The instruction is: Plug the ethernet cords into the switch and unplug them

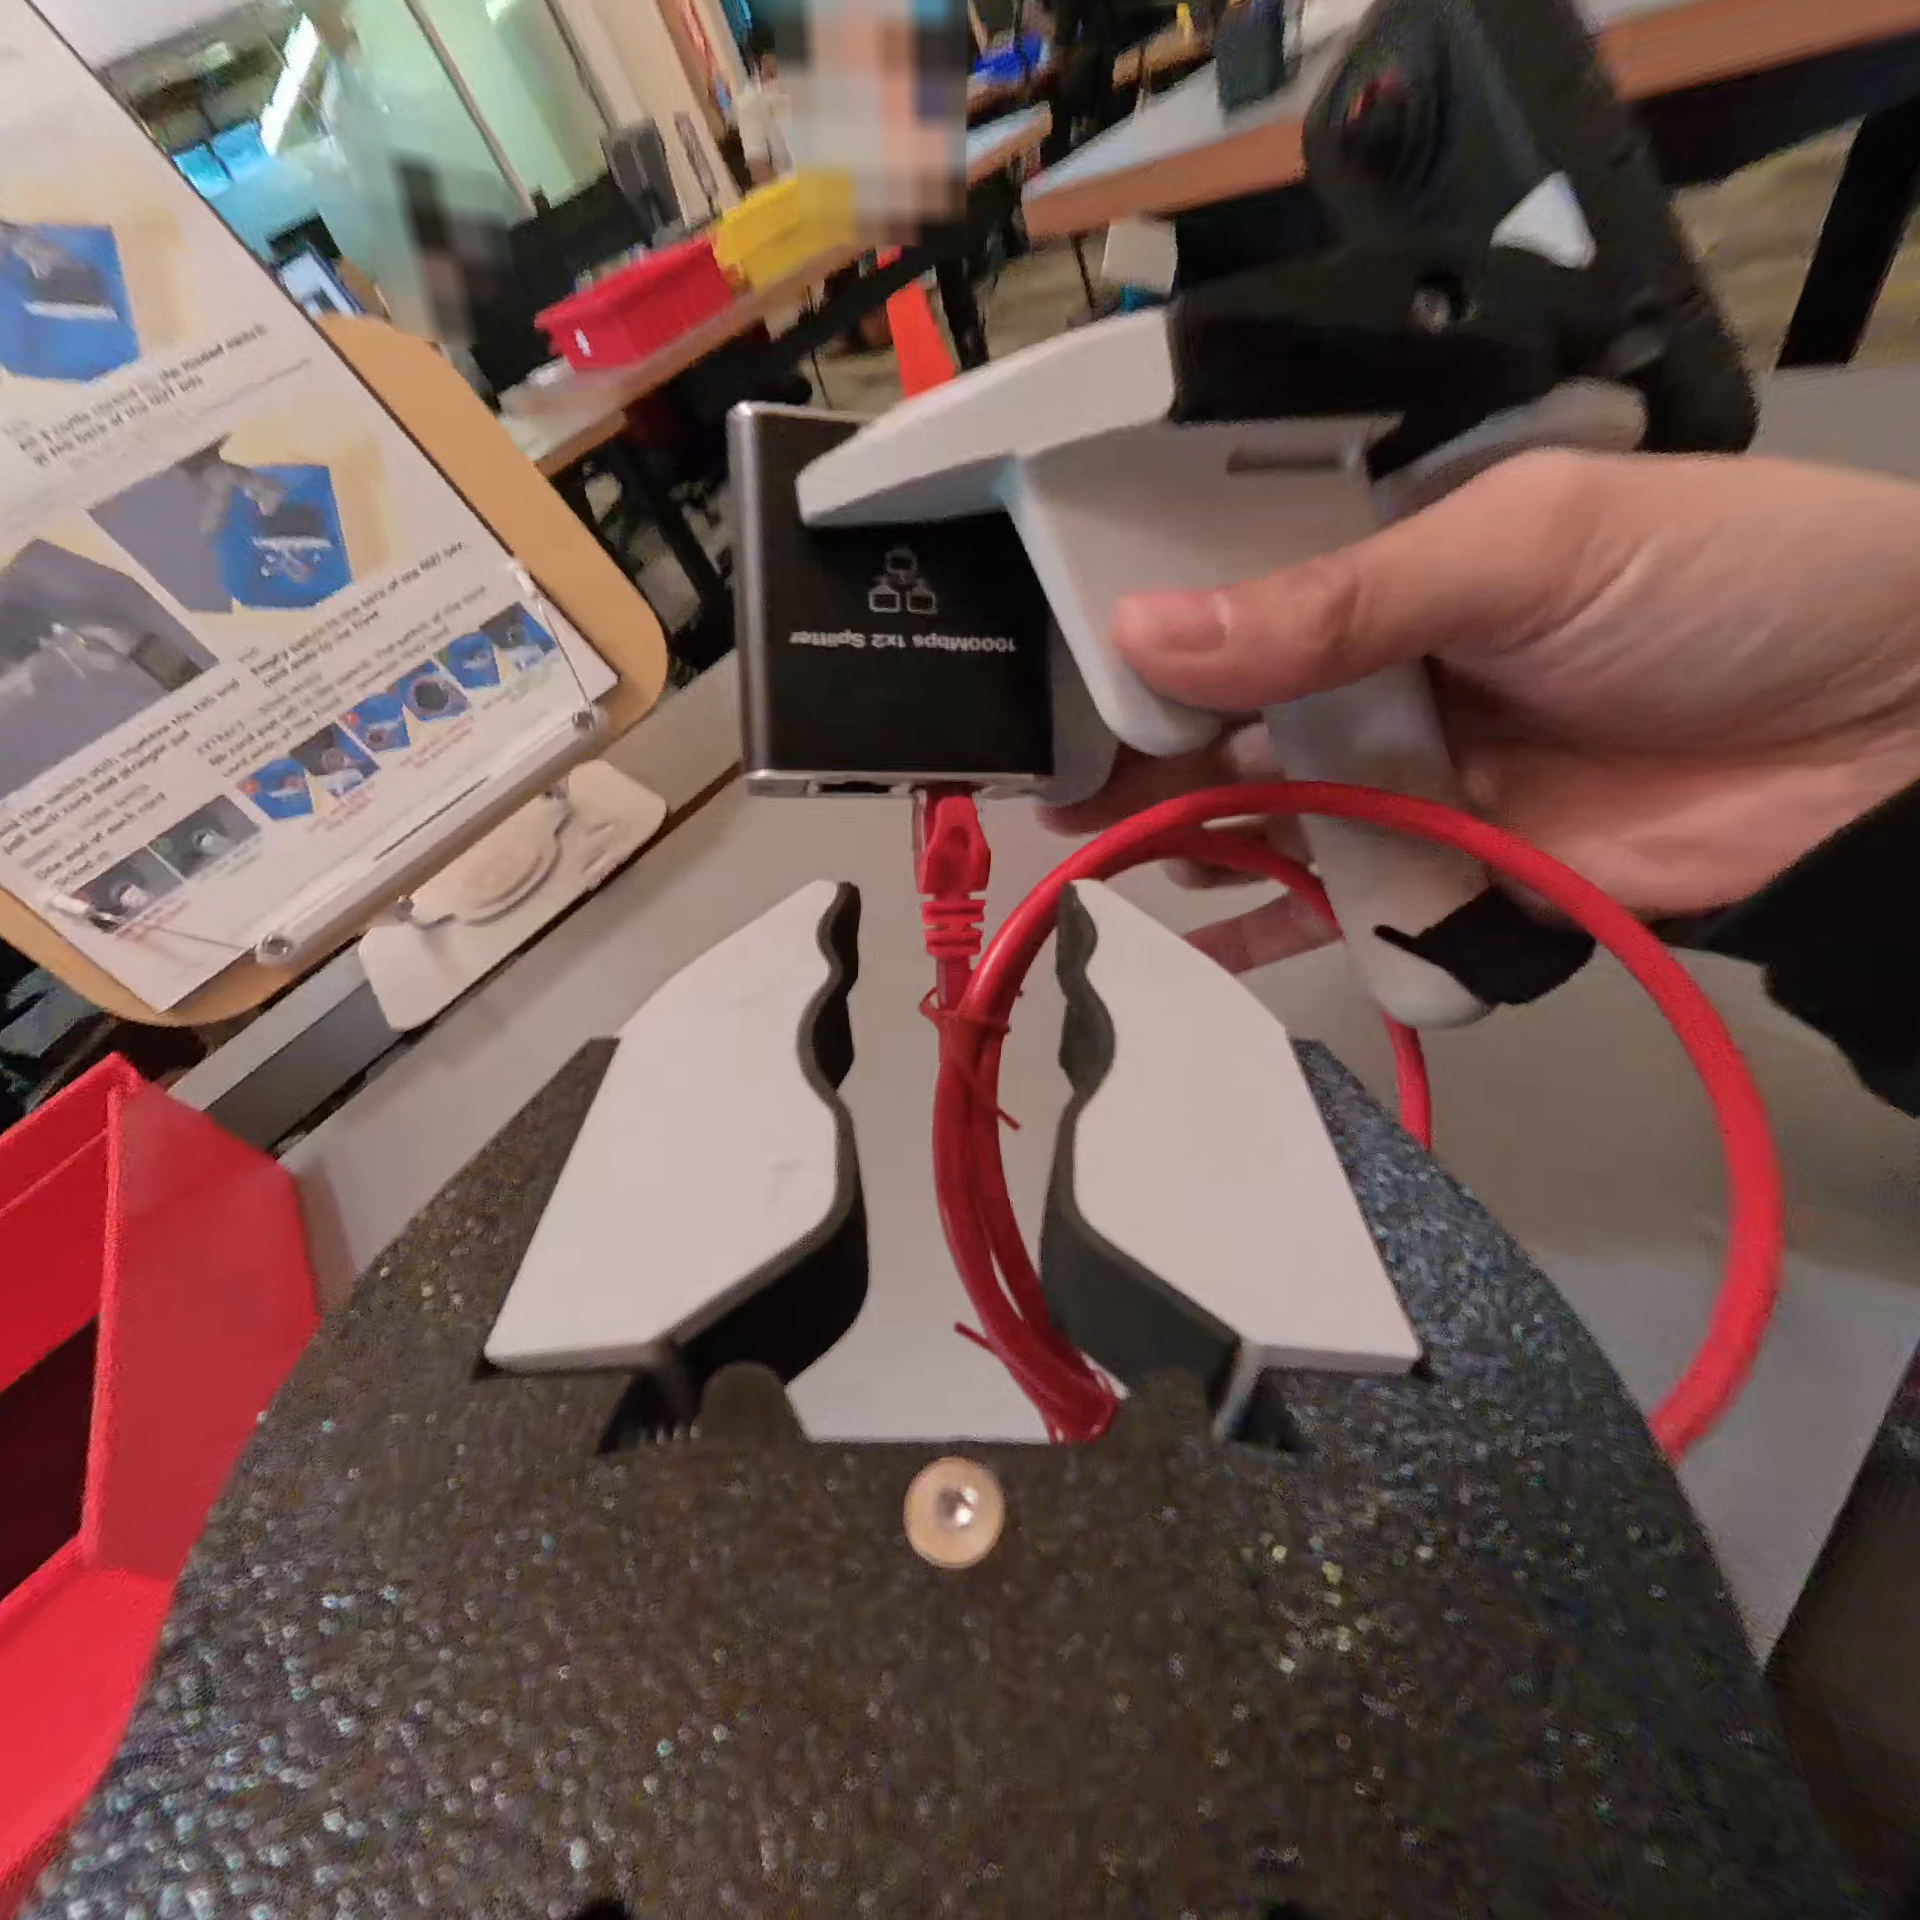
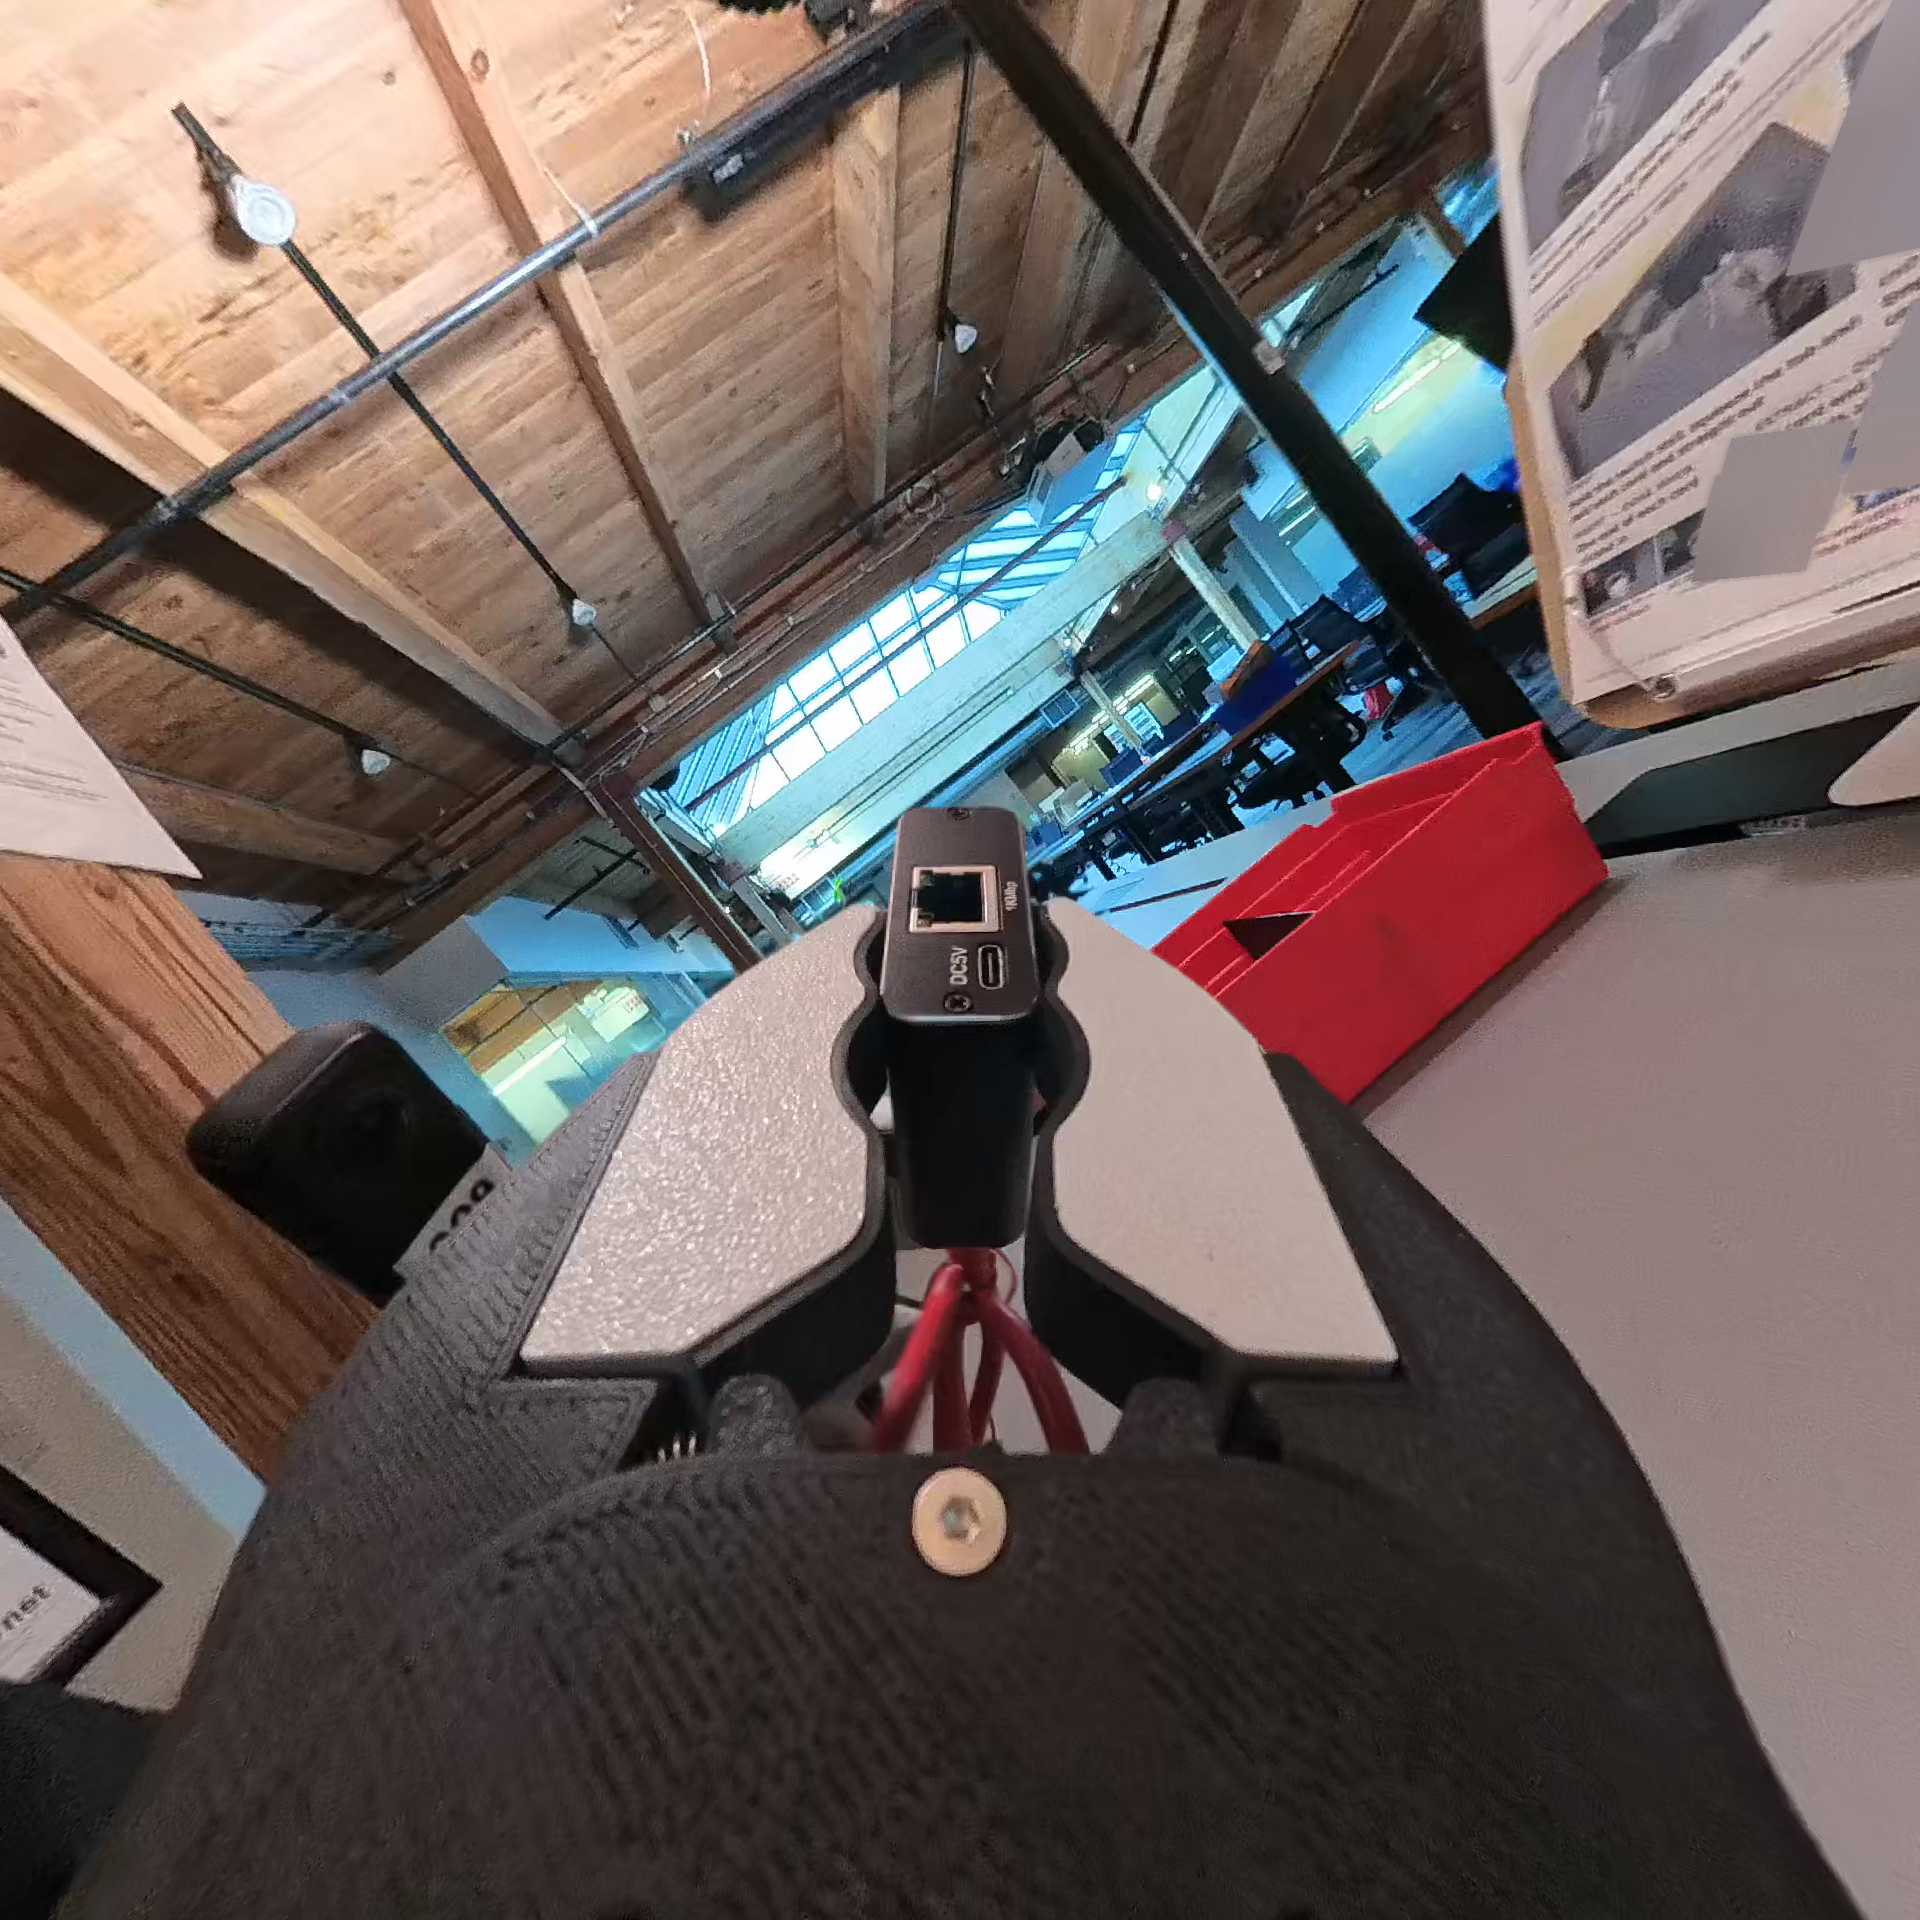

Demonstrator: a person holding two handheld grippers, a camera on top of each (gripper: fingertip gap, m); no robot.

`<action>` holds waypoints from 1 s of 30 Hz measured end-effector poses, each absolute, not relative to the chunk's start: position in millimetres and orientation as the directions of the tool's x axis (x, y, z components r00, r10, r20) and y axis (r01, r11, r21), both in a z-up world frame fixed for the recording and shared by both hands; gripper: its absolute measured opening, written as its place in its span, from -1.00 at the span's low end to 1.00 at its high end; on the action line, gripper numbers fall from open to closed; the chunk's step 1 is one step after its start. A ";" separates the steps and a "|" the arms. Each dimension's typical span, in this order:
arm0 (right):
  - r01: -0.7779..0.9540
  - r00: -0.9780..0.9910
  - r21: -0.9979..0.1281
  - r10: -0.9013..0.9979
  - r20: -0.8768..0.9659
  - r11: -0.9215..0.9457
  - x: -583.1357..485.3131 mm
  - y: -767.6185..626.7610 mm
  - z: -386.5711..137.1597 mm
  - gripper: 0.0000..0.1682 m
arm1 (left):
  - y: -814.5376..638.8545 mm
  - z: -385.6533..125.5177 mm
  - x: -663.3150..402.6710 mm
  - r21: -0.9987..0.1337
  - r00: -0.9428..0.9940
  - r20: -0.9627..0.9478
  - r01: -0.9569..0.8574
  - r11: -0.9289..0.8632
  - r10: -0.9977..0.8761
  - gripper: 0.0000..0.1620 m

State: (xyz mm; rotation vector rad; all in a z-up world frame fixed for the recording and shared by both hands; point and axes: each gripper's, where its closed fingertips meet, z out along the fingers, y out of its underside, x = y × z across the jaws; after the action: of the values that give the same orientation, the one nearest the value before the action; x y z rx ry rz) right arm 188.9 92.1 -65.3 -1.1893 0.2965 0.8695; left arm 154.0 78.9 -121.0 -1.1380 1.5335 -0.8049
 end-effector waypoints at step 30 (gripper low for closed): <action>-0.251 0.732 -0.929 0.681 0.001 0.271 124.2 52.3 -36.6 -0.01 | 57.5 -83.6 111.4 -0.784 -0.711 0.021 -0.448 0.430 -0.703 -0.85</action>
State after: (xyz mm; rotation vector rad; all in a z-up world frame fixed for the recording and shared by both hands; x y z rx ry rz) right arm 124.2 52.3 -36.6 -1.1329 -0.4469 0.6562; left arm 111.4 57.5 -83.6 -0.9914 2.3782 -1.1630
